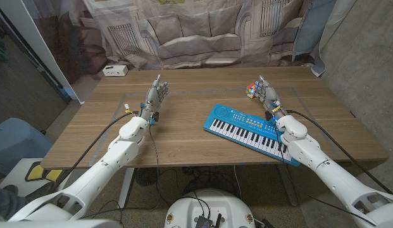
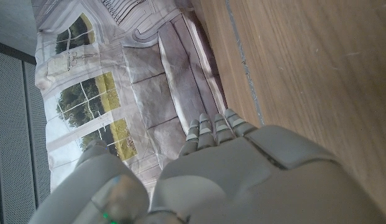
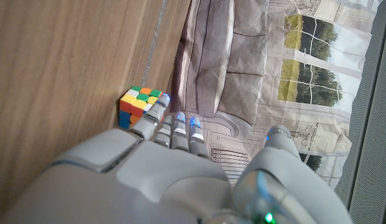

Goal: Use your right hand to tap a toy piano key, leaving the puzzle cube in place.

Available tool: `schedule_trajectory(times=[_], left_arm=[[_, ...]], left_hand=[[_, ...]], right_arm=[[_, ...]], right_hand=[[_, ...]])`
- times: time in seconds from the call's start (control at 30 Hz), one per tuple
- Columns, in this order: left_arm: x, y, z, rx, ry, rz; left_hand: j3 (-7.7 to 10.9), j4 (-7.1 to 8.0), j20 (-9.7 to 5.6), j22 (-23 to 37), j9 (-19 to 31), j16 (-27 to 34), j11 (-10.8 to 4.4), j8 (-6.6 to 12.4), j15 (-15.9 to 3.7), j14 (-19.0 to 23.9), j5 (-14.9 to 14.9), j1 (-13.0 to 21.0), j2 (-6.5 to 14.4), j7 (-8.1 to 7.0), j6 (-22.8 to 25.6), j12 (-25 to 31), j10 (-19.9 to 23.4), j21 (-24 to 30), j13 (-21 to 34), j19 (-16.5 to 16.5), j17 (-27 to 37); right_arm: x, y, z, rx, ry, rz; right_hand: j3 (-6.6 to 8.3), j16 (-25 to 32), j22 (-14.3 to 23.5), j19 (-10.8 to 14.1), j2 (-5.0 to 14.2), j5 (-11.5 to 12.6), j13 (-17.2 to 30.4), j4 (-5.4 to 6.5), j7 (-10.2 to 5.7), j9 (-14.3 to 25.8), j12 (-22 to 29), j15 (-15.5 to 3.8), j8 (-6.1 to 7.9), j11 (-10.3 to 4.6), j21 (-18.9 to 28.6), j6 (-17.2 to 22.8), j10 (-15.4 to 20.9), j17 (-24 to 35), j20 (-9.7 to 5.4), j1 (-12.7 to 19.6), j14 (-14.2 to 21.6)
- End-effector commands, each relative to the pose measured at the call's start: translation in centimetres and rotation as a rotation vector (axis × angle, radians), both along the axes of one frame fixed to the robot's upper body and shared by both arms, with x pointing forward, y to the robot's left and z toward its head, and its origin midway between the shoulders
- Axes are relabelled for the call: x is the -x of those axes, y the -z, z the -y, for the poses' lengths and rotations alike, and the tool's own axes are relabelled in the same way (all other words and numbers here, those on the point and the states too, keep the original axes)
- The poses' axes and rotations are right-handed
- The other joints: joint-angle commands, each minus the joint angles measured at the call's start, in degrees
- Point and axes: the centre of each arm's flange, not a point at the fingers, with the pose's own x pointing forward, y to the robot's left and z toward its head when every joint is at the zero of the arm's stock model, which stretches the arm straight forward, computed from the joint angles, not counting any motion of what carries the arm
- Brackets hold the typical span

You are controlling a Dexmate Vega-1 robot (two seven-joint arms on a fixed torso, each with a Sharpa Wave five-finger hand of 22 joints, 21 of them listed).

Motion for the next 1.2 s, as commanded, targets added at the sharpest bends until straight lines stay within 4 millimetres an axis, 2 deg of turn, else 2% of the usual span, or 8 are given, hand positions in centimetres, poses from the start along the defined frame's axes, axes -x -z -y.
schedule_trajectory(times=[0.03, 0.23, 0.33, 0.47, 0.6, 0.73, 0.97, 1.2], left_arm=[[1.5, -0.6, 0.5, -0.021, 0.006, 0.028], [1.8, -1.1, 0.5, -0.041, 0.009, 0.024], [2.1, -1.4, 0.9, -0.030, 0.013, 0.012], [2.3, -2.0, 1.7, -0.030, 0.031, 0.035], [2.2, -2.7, 2.5, -0.062, 0.037, 0.052], [2.2, -3.1, 3.3, -0.082, 0.016, 0.060], [1.6, -2.9, 3.7, -0.082, 0.005, 0.055], [2.5, -3.4, 3.6, -0.066, 0.017, 0.104]], left_hand=[[0.21, -0.44, 0.32, 0.29, 0.18, 0.30, -0.17, 0.58, 0.07, 0.45, 0.21, 0.77, 0.02, 0.16, 0.52, 0.31, 0.68, -0.11, 0.13, 0.34, 0.22], [0.26, -0.68, 0.36, 0.30, 0.18, 0.46, 0.00, 0.70, 0.13, 1.46, 0.11, 1.17, 0.21, 0.25, 1.33, 0.58, 1.61, -0.08, 0.03, 1.24, 0.21], [0.30, -0.82, 0.27, 0.32, 0.18, 0.43, 0.02, 0.74, 0.05, 1.84, 0.01, 1.42, 0.40, 0.22, 1.84, 0.62, 1.93, -0.97, -0.04, -0.52, 0.20], [0.32, -0.88, -0.01, 0.33, 0.19, 0.37, -0.15, 0.64, -0.03, 1.91, -0.04, 1.52, 0.52, 0.12, 1.80, 0.60, 1.98, -0.97, -0.07, -0.37, 0.20], [0.37, -1.09, -0.79, 0.36, 0.19, 0.33, -0.28, 0.49, -0.15, 2.41, -0.19, 1.84, 0.78, 0.17, 1.94, 0.56, 2.20, -0.19, -0.13, 2.24, 0.20], [0.39, -1.35, 0.33, 0.35, 0.20, 0.32, 0.10, 0.33, 0.11, 3.01, -0.31, 2.20, 0.94, 0.43, 1.91, 0.53, 2.42, 0.39, -0.17, 4.63, 0.19], [0.40, -1.69, 0.96, 0.33, 0.21, 0.54, -0.42, 0.62, 0.55, 4.37, -0.42, 2.69, 1.07, 0.16, 3.19, 0.63, 3.06, 0.59, -0.20, 6.46, 0.19], [0.41, -1.90, 0.60, 0.33, 0.22, 0.53, 0.32, 0.78, 0.41, 4.95, -0.46, 2.98, 1.16, 0.65, 4.05, 0.78, 3.73, 0.45, -0.22, 6.87, 0.19]], right_arm=[[1.4, -0.3, 0.4, -0.002, 0.006, 0.057], [2.2, -0.4, 0.9, 0.000, 0.003, 0.070], [2.1, -0.3, 1.2, 0.009, -0.004, 0.061], [2.3, -0.5, 1.8, 0.024, -0.012, 0.070], [2.3, -0.4, 2.5, 0.028, -0.033, 0.081], [2.4, -0.6, 3.2, 0.038, -0.052, 0.089], [2.5, -0.8, 3.9, 0.038, -0.061, 0.090], [3.8, -0.7, 3.5, 0.035, -0.048, 0.106]], right_hand=[[0.23, 0.33, 0.09, 0.58, 0.29, 0.27, 0.06, -0.34, -0.25, 0.20, 0.48, 0.17, 0.28, 0.00, 0.41, 0.87, 0.76, 0.00, 0.08, 0.53, 0.51], [0.21, 0.19, 0.10, 0.47, 0.37, 0.27, 0.06, -0.36, -0.23, 0.20, 0.30, 0.17, 0.09, 0.02, 0.22, 0.62, 0.51, -0.11, 0.02, 0.53, 0.27], [0.19, -0.08, 0.10, 0.12, 0.43, 0.27, 0.06, -0.38, -0.27, 0.21, 0.07, 0.07, -0.01, -0.10, -0.03, 0.53, 0.05, -0.21, -0.03, 0.53, -0.33], [0.17, -0.21, 0.11, -0.06, 0.47, 0.26, 0.06, -0.40, -0.32, 0.21, -0.04, 0.07, -0.07, -0.20, -0.19, 0.52, -0.14, -0.28, -0.02, 0.52, -0.64], [0.15, -0.23, 0.11, -0.13, 0.48, 0.26, 0.06, -0.41, -0.38, 0.21, -0.10, 0.01, -0.12, -0.28, -0.28, 0.47, -0.23, -0.34, 0.01, 0.51, -0.67], [0.13, -0.27, 0.11, -0.12, 0.48, 0.25, 0.06, -0.43, -0.34, 0.21, -0.16, 0.13, -0.16, -0.19, -0.34, 0.47, -0.33, -0.40, -0.05, 0.51, -0.74], [0.08, -0.26, 0.11, -0.09, 0.48, 0.24, 0.06, -0.46, -0.31, 0.21, -0.17, 0.08, -0.22, -0.19, -0.44, 0.46, -0.28, -0.50, -0.09, 0.49, -0.71], [0.05, -0.22, 0.11, 0.00, 0.52, 0.24, 0.06, -0.47, -0.30, 0.22, -0.17, 0.09, -0.23, -0.18, -0.49, 0.55, -0.22, -0.58, -0.07, 0.46, -0.59]])
